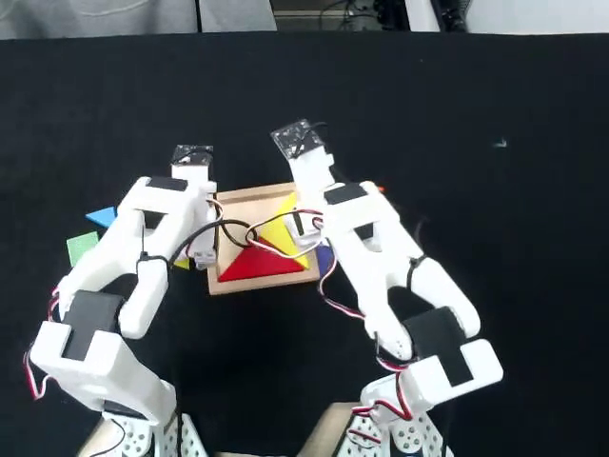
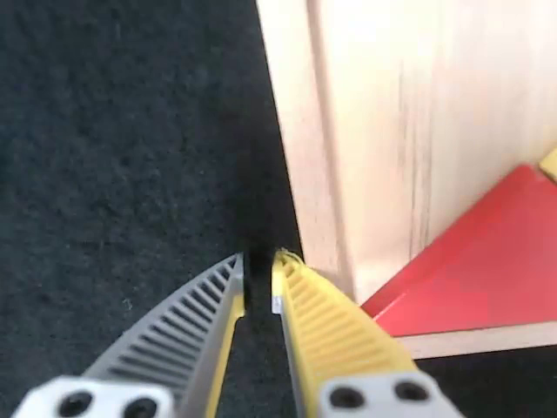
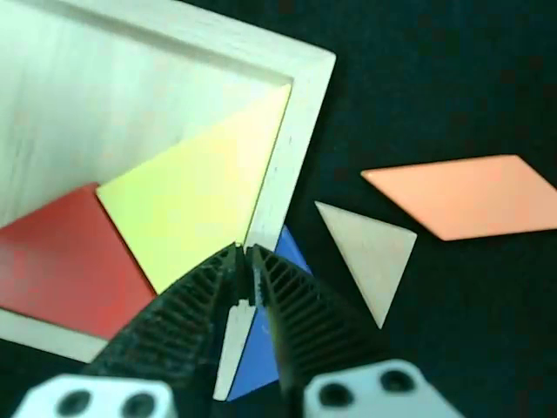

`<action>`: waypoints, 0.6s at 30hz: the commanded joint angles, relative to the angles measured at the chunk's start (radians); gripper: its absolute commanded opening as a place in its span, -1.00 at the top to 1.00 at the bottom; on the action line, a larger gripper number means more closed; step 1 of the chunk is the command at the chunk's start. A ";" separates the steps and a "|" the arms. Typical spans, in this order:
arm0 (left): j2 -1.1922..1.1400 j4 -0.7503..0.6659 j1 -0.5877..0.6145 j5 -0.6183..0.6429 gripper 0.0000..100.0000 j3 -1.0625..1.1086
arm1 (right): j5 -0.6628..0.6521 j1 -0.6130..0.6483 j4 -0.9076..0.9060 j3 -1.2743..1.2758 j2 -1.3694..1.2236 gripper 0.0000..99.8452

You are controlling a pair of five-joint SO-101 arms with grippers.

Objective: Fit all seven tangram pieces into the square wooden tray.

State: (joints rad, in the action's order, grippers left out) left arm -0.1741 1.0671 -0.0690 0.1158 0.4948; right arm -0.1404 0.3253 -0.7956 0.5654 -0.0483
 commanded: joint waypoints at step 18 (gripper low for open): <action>0.015 -0.321 0.302 0.308 0.85 -0.024 | -0.012 -0.077 -0.097 -0.753 -0.466 0.98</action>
State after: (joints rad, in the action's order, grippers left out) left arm -0.1757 0.8876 0.2332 0.4089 0.3859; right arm -0.1404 0.2578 -0.8523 0.0008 -0.4181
